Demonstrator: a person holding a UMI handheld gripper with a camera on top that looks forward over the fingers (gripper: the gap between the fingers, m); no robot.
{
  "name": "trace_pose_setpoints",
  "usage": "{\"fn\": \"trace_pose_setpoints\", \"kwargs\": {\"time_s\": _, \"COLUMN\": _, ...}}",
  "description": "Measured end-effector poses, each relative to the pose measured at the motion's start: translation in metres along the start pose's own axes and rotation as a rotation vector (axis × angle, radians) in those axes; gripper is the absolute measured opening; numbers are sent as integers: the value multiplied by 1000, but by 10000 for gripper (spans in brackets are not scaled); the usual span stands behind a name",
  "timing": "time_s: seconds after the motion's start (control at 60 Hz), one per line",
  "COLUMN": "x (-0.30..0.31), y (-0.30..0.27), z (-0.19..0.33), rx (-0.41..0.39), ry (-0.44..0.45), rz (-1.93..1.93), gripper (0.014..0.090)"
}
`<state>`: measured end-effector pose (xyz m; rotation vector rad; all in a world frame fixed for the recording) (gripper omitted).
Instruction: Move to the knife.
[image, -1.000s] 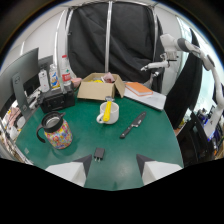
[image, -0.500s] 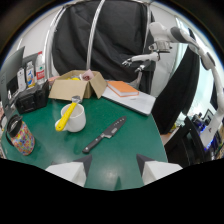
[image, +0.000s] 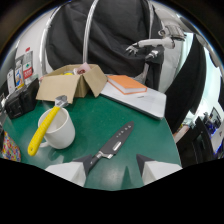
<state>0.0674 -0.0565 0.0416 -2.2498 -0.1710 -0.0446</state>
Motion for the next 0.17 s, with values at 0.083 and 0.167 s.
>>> {"fn": "trace_pose_setpoints", "kwargs": {"time_s": 0.083, "x": -1, "y": 1, "z": 1, "rx": -7, "ry": 1, "rz": -2, "gripper": 854}}
{"fn": "trace_pose_setpoints", "kwargs": {"time_s": 0.167, "x": -1, "y": 1, "z": 0, "rx": -10, "ry": 0, "rz": -1, "gripper": 854}}
